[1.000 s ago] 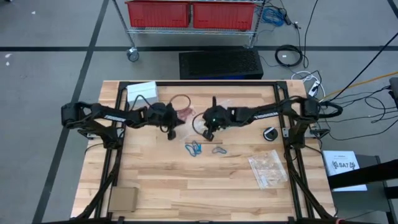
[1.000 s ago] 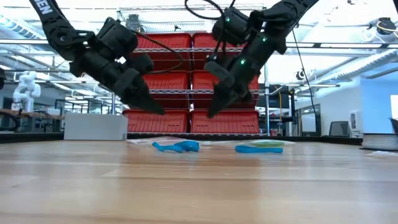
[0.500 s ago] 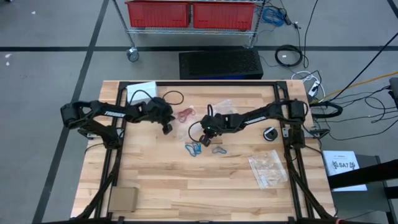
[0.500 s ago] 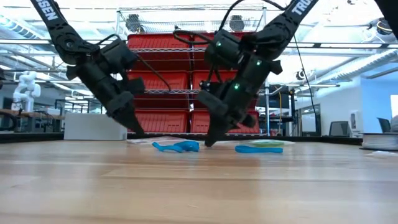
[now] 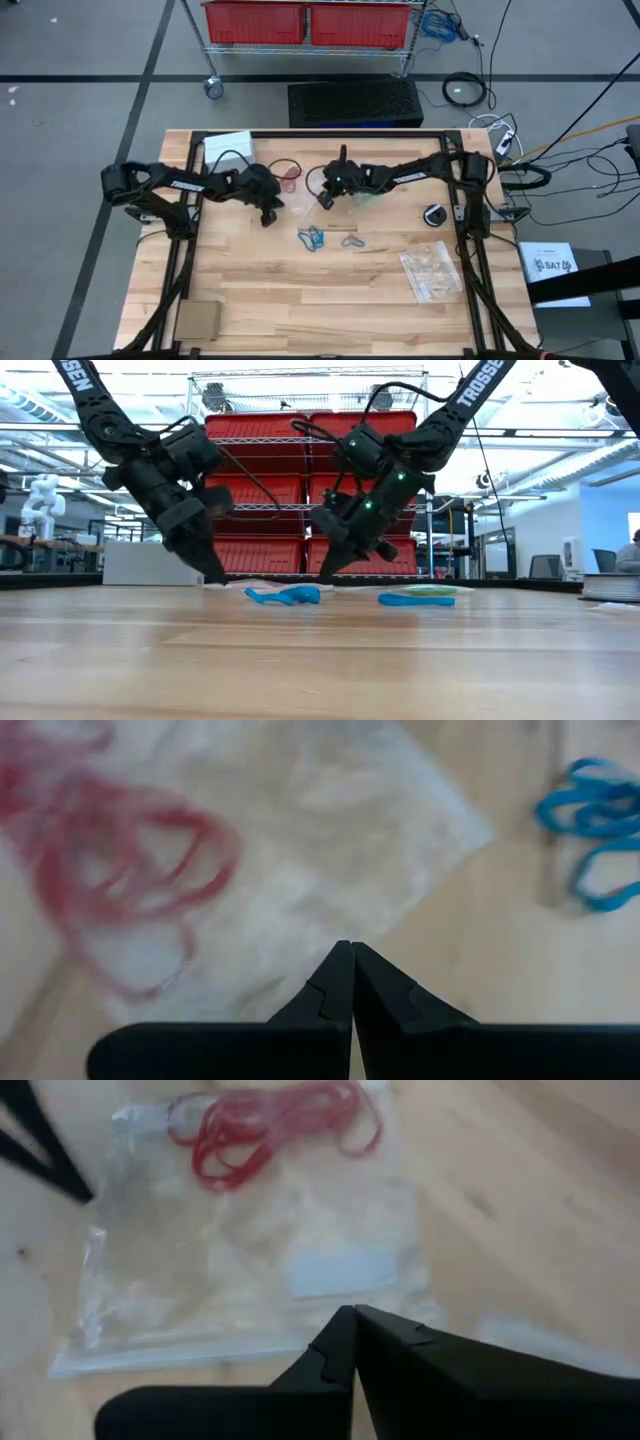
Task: Sort rubber bands
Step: Close the top left transparent zip lock bag
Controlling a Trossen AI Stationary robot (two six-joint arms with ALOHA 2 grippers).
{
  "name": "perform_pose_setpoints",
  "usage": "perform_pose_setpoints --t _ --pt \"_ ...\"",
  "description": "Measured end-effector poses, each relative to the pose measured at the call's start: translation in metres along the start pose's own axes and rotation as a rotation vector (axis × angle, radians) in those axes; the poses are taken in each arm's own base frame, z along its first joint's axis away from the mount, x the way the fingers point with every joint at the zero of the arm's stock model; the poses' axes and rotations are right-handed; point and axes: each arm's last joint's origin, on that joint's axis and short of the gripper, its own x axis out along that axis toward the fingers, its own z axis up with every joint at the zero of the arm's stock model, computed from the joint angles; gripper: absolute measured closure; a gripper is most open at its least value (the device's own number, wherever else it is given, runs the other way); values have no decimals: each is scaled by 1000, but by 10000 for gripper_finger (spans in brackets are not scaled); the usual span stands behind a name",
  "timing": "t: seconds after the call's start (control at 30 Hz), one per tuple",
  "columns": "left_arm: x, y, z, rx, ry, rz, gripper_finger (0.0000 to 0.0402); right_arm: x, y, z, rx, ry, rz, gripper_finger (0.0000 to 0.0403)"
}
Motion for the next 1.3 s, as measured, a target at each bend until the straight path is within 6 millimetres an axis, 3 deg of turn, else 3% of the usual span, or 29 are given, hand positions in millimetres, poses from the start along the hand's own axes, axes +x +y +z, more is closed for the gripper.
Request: perform_pose_setpoints --t 0.17,0.3,0.53,0.73,0.9,1.1,1.3 --pt "3 -17 8 23 -74 -67 395 -16 -7 16 -22 -11 74 403" --pt "4 -28 16 67 -158 -97 395 -26 -1 18 135 39 145 403" --pt "2 -25 21 62 -210 -51 395 -17 31 -2 322 69 204 347" --pt "2 -23 20 43 -202 -45 395 -3 30 -12 484 48 109 277" --pt "3 -23 19 40 -191 -40 395 13 28 -15 542 2 138 254" --pt "3 -22 20 37 -194 -29 395 26 22 -15 508 -72 126 282" --pt "0 -21 22 35 -217 -8 395 26 17 -10 378 -117 85 388"
